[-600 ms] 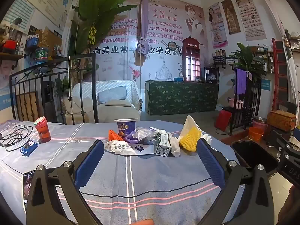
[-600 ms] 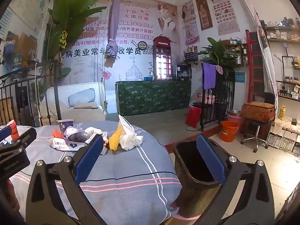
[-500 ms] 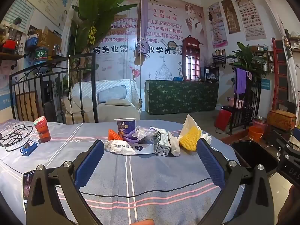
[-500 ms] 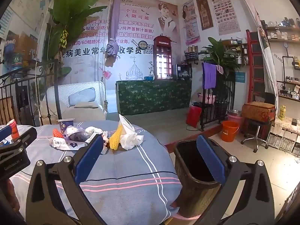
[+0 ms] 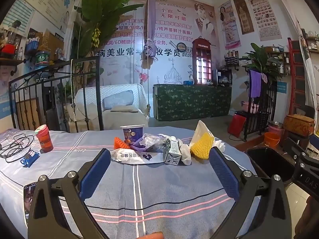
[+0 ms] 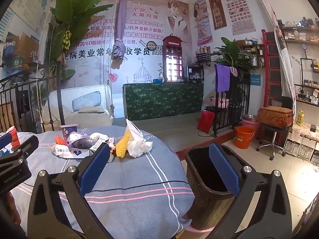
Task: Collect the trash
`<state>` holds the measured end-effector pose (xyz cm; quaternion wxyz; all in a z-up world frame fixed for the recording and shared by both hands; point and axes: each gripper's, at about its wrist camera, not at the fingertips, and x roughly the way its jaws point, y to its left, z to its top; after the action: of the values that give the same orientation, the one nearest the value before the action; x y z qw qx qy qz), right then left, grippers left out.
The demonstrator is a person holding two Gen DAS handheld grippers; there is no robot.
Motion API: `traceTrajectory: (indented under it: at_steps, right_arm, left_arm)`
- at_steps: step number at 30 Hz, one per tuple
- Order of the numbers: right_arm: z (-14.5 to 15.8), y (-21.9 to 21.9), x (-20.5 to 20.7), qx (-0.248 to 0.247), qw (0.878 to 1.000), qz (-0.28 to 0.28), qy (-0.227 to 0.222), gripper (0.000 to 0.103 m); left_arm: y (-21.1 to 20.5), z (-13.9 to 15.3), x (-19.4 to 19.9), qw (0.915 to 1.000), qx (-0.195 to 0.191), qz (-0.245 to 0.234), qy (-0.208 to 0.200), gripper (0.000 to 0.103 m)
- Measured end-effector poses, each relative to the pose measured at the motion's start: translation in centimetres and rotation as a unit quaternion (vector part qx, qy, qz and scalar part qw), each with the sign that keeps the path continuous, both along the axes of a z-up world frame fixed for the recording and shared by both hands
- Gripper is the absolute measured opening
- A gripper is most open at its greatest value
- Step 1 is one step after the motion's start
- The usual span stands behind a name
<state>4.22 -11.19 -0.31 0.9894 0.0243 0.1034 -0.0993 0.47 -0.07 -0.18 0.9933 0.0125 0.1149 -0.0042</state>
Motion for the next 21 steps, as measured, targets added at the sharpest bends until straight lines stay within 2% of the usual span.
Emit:
traceTrajectory:
  at_steps: [21]
  right_arm:
    - [-0.83,-0.23,0.75,0.011,1.000,0.002,0.010,0.098]
  left_arm:
    - [0.09,-0.43,0.52,0.9999,-0.003,0.003,0.014,0.097]
